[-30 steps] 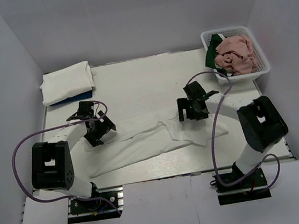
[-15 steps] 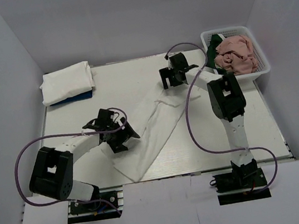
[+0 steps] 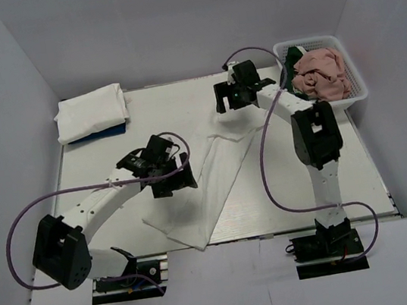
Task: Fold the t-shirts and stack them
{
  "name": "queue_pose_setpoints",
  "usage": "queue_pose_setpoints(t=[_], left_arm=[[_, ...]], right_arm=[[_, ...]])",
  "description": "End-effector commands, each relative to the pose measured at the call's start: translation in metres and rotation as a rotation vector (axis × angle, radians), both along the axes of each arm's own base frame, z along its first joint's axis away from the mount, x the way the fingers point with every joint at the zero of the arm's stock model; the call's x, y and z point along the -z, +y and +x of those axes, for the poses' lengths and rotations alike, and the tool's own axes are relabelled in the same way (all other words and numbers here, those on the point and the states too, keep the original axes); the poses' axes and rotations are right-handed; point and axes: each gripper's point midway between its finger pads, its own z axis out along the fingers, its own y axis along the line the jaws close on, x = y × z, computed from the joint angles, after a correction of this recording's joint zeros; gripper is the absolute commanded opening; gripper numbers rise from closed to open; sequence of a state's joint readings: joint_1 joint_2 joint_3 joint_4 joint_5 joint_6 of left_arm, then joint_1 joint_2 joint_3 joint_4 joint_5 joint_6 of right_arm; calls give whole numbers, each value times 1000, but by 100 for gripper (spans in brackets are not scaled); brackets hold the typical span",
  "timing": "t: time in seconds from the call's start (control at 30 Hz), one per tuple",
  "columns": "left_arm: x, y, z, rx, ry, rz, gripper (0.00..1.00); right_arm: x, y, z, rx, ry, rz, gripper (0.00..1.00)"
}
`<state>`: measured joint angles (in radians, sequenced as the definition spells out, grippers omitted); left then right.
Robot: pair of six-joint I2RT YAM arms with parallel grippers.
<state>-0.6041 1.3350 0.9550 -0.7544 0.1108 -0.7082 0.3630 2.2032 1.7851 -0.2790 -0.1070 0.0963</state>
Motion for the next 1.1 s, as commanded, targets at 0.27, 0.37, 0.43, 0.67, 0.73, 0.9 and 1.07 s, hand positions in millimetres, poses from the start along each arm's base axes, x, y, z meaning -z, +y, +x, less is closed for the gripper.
queue_pose_setpoints(t=[0.27, 0.37, 0.43, 0.67, 0.73, 0.9, 1.07], left_arm=[[67, 5, -22, 269, 68, 553, 100], [75, -5, -30, 328, 89, 536, 100], [85, -8, -40, 363, 113, 554, 100], [106, -33, -56, 448, 191, 540, 100], [107, -54, -47, 462, 163, 479, 100], [96, -130, -18, 506, 104, 287, 100], [97, -184, -5, 553, 103, 145, 100]], right_arm=[[-3, -33, -95, 127, 178, 26, 90], [15, -34, -92, 118, 217, -5, 90], [32, -32, -86, 106, 249, -31, 90], [70, -25, -33, 98, 242, -82, 90], [75, -21, -16, 98, 236, -80, 90], [90, -20, 40, 121, 176, -56, 90], [61, -3, 96, 106, -8, 97, 90]])
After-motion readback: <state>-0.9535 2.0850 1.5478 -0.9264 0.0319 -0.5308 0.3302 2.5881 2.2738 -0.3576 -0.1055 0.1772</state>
